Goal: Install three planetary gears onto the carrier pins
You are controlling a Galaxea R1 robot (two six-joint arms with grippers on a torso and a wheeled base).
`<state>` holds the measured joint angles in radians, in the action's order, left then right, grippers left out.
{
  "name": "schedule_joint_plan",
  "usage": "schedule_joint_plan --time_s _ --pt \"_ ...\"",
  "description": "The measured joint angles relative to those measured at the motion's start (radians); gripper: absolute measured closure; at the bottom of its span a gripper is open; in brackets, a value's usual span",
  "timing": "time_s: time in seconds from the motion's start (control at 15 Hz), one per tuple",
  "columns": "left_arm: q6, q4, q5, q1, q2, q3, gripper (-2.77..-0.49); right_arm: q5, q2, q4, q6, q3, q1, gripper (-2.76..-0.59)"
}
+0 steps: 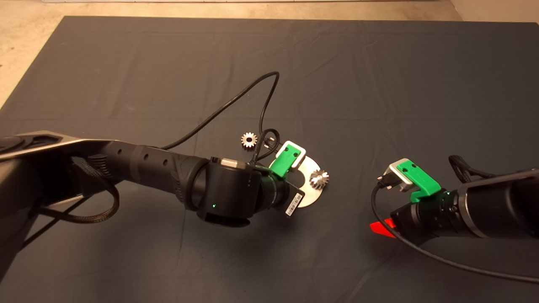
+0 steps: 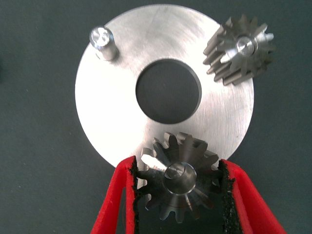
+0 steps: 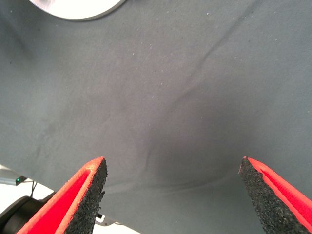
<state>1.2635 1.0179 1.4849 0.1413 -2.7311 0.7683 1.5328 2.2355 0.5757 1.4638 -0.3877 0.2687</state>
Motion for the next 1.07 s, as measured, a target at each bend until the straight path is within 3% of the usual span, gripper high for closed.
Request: schedule_joint_plan --time_s 0.13,1.07 --pt "0.000 0.008 0.001 -0.013 0.000 -0.002 -0.76 0.000 0.000 -0.001 0.000 0.000 0.000 -2.02" --pt "0.000 0.052 0.000 -0.028 0.000 -0.016 -0.76 0.001 0.000 -0.009 0.000 0.000 0.000 -2.02"
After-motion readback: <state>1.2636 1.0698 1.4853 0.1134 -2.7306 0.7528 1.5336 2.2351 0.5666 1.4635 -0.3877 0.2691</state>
